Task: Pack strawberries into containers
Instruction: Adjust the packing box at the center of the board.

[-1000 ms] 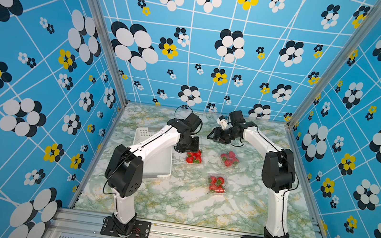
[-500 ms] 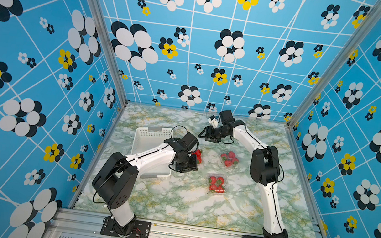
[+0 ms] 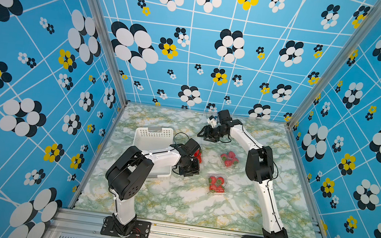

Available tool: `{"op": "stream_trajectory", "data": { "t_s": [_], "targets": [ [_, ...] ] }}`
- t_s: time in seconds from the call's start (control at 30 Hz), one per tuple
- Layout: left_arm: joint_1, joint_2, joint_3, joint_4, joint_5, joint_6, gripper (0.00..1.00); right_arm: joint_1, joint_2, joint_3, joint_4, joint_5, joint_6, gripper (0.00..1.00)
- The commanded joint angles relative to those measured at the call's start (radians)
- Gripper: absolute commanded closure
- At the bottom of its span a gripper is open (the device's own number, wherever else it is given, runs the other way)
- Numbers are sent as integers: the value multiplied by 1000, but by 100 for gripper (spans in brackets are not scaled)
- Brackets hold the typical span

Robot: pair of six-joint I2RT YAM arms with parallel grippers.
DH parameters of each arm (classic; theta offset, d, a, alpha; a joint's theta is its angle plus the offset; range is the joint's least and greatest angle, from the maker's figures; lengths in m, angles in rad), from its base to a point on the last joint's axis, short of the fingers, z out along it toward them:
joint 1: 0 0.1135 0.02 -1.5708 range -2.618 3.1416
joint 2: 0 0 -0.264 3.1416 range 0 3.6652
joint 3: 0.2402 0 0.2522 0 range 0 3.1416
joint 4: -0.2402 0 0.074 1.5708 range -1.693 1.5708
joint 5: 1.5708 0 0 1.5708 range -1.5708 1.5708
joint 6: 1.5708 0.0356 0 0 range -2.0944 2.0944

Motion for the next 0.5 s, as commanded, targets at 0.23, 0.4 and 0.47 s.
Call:
{"op": "stream_trajectory", "data": {
  "t_s": [0.23,0.4,0.47],
  "targets": [
    [56,9,-99,169,-28,-58,66,-2,43,63,-59,9,10,37],
    [73,21,-107,172,-27,-73,66,0,50,57,-64,11,8,38],
    [76,32,-109,173,-28,-76,66,-1,52,58,-58,10,10,38]
  ]
}}
